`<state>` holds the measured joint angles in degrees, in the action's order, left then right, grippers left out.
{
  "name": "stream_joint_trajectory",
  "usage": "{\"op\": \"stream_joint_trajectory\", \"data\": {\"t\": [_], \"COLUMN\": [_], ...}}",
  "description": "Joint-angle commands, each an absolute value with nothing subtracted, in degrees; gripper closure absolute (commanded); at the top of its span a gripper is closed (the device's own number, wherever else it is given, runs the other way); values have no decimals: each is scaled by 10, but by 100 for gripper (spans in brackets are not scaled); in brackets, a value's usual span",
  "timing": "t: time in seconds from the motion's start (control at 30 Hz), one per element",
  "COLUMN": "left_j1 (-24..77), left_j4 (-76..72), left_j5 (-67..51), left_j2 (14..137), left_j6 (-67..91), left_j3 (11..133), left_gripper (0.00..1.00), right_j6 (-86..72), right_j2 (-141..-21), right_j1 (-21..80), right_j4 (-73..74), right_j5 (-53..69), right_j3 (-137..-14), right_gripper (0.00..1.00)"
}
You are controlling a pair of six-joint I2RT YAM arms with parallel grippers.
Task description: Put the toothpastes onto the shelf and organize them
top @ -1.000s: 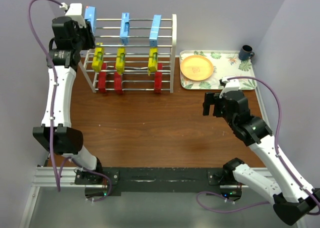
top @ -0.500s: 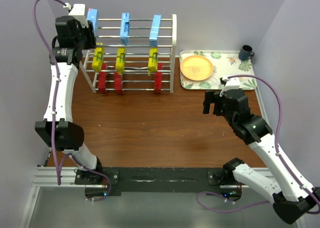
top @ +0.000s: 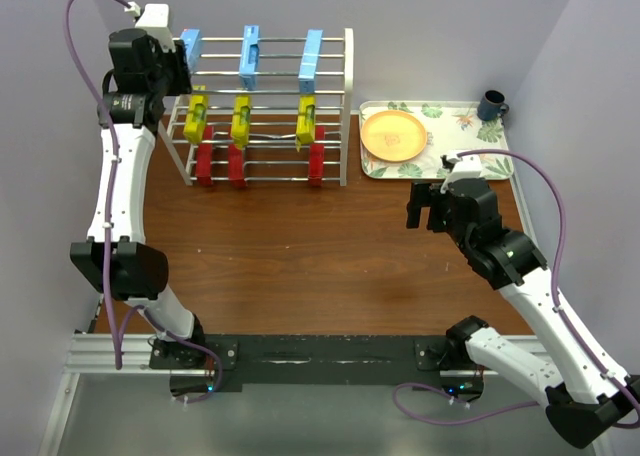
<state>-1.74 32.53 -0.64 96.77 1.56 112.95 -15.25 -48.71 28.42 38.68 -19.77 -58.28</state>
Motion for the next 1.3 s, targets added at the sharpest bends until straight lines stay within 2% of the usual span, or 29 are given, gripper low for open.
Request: {"op": "stream_joint_trajectory", "data": {"t": [0.0, 0.2, 0.3, 0.47, 0.7, 1.0, 1.27], "left_j1": [-16, -16, -16, -16, -15, -8, 16], "left_j4": [301, 303, 300, 298, 300, 264, 264], "left_j5": [-4, -4, -7, -14, -47, -45, 87], "left_j2": [962, 947, 934, 918, 858, 663, 500], "left_j6": [3, 3, 3, 6, 28, 18, 38], "left_j3": [1164, 1152, 1137, 1125, 1100, 946, 837], "left_gripper": [53, 48, 38, 30, 12, 0, 0], "right_j6": [-165, -173, -176, -179, -166, -156, -150], "right_j2": [-478, -471, -467, -468, -475, -486, -462], "right_j1": [283, 282, 282, 282, 282, 282, 282], "right_j4": [388, 397, 397, 396, 394, 388, 367], "right_j5": [-191, -191, -190, -181, -194, -242, -287], "right_j3": [-609, -608, -607, -611, -630, -659, -651], "right_gripper": [2, 2, 2, 2, 2, 2, 2]}}
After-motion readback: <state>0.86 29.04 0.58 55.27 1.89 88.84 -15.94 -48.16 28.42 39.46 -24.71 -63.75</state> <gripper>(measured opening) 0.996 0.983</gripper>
